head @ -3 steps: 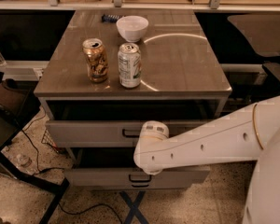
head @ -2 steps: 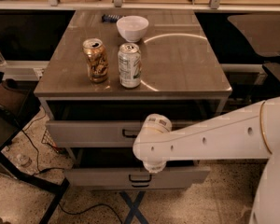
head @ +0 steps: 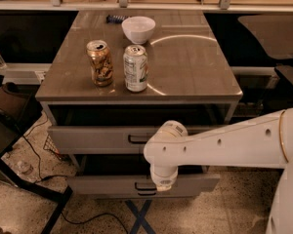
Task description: Open middle drawer
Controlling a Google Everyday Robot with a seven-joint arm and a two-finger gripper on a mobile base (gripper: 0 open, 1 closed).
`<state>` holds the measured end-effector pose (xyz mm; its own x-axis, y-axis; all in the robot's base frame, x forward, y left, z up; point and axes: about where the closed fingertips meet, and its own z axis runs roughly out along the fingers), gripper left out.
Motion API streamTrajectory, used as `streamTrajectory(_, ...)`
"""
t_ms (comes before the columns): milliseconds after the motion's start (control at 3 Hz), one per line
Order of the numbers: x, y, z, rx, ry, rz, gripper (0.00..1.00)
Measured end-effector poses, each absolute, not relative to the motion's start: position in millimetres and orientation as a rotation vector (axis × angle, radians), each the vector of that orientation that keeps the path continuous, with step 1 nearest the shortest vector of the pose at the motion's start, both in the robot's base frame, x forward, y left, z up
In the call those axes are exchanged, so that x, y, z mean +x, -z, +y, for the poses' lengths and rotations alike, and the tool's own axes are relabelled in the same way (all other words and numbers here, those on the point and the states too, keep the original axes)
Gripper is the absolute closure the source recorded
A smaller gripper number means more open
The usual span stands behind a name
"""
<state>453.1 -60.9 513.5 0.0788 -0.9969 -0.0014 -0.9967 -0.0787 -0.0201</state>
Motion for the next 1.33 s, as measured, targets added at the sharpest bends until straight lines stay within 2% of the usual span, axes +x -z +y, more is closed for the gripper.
streamTrajectory(1333, 435, -489, -38, -2.329, -0.035, 1.805, 1.0)
